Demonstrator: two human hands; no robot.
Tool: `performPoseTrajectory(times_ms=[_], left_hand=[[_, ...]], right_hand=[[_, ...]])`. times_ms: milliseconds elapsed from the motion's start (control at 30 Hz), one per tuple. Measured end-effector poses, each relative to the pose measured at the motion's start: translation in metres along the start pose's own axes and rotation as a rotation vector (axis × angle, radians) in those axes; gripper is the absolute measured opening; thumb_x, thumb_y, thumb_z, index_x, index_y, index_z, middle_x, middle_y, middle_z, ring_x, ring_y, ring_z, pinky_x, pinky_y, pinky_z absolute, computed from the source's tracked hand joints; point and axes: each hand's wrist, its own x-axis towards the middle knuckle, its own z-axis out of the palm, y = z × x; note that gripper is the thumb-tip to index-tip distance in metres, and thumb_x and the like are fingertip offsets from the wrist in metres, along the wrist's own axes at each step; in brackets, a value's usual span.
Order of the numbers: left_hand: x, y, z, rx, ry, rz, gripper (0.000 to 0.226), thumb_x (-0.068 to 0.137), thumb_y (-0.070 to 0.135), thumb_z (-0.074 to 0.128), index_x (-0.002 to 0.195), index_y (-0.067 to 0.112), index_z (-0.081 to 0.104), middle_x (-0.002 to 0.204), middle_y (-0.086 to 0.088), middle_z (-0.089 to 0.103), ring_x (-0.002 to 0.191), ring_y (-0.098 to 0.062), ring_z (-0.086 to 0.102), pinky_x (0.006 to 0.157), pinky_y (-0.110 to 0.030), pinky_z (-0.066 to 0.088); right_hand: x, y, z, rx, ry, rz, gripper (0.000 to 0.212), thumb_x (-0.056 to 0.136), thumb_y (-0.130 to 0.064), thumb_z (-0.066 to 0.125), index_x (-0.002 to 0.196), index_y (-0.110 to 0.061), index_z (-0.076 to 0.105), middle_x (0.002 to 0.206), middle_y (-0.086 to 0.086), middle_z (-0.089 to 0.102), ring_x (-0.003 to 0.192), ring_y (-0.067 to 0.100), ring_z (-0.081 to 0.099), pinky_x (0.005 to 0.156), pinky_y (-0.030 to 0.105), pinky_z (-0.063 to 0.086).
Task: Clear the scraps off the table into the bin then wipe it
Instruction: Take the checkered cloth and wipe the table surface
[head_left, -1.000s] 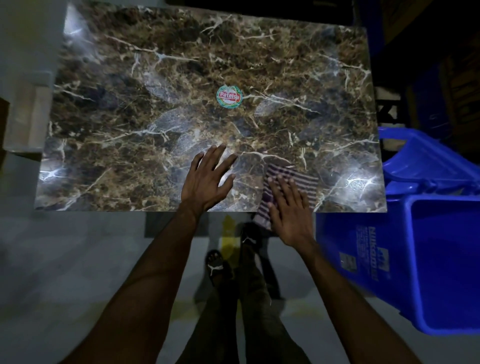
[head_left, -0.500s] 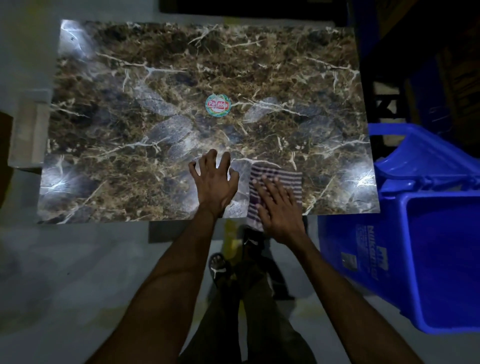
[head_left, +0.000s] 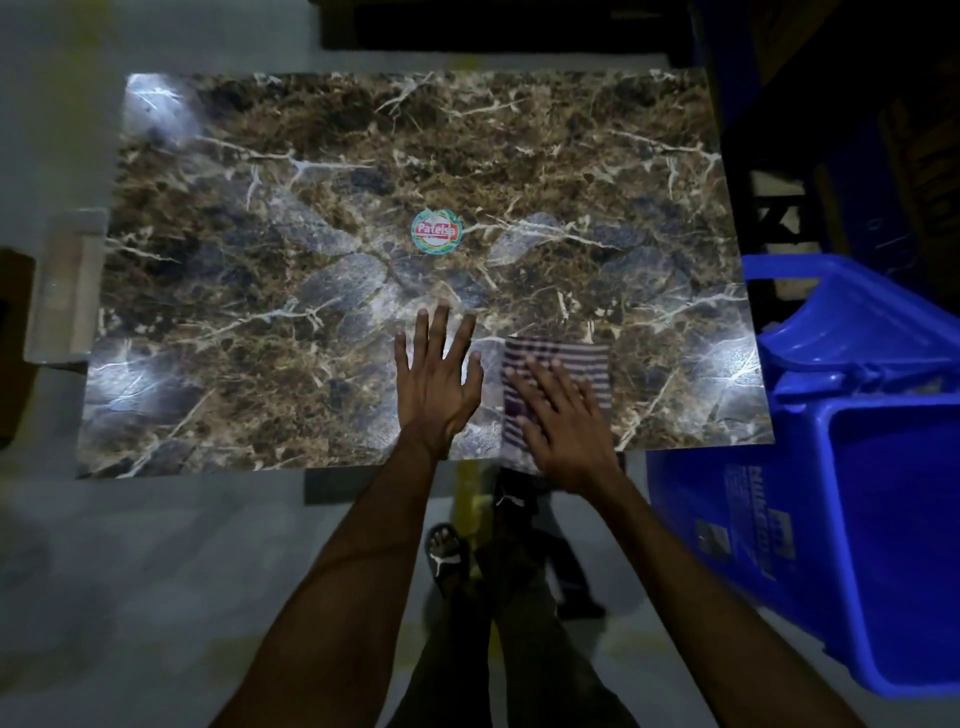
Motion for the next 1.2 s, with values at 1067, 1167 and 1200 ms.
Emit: performPoseTrajectory(times_ms=[1067,1167,1200], left_hand=[[0.002,0.002,-0.004,0.018,-0.012,-0.010,0.060,0.109,0.046,0.038,0.164,0.041,0.015,0.174,0.005,0.005,0.161,-0.018,-0.002,0.126,-0.058,0.005],[0.002,0.003,-0.004,0.013,-0.011,-0.009,0.060,0.108,0.045,0.039,0.164,0.041,0.016,0.174,0.005,0.005,0.161,-0.019,-0.002,0.126,-0.058,0.006],[0.002,0.003,-0.004,0.015,-0.008,-0.009,0.061,0.108,0.045,0.039,0.164,0.041,0.016,0.174,0.005,0.005,0.161,-0.019,-0.001,0.126,-0.058,0.006]], right_hand=[[0.037,0.012,-0.009,-0.003,0.017,0.001,0.060,0.109,-0.050,0.026,0.166,-0.038,0.009,0.175,-0.003,0.005,0.162,0.023,0.000,0.129,0.051,0.010],[0.012,0.045,-0.019,0.021,-0.003,0.119,0.060,0.109,-0.051,0.025,0.164,-0.046,0.003,0.175,-0.007,0.003,0.162,0.021,0.003,0.128,0.053,0.013],[0.016,0.055,-0.024,0.033,0.016,0.145,0.059,0.109,-0.051,0.025,0.165,-0.044,0.006,0.175,-0.006,0.004,0.162,0.022,0.003,0.127,0.054,0.014]])
